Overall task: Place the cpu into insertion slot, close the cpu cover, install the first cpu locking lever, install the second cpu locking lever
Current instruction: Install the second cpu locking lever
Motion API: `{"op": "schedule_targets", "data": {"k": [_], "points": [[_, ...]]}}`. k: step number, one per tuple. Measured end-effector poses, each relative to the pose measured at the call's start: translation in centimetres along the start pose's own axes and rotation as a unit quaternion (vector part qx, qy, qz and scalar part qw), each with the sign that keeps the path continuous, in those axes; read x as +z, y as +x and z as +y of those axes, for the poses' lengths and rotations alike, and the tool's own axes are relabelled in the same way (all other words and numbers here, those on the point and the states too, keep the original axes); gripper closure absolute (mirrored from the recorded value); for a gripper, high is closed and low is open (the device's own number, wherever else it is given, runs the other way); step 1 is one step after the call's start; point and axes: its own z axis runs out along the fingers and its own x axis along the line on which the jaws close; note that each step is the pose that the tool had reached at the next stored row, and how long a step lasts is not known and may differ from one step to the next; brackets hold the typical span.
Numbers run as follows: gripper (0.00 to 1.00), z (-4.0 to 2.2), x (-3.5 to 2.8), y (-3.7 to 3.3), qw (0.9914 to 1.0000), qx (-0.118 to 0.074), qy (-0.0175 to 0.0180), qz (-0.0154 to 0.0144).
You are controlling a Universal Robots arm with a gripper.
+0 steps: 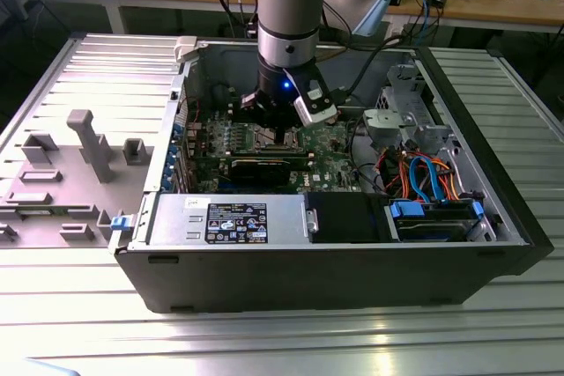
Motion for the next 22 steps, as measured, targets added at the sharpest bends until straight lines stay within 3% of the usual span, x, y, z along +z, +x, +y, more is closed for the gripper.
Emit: {"op": "schedule_targets", "data": {"k": [11,13,15,16,18,22], "points": [[0.89,0.0,0.0,0.0,1.0,0.0,-0.0004,0.0002],[0.89,0.0,0.0,-0.01,0.99999,0.0,-0.0026,0.004],[0.89,-0.01,-0.01,-0.02,0.99994,0.001,-0.0033,0.0106],[0.89,-0.09,0.01,-0.02,0.99987,0.002,-0.0052,0.0152],[0.89,-0.4,0.08,0.1,0.99982,0.002,-0.009,0.0164],[0.89,-0.42,0.16,0.17,0.99981,0.002,-0.009,0.0169]]}}
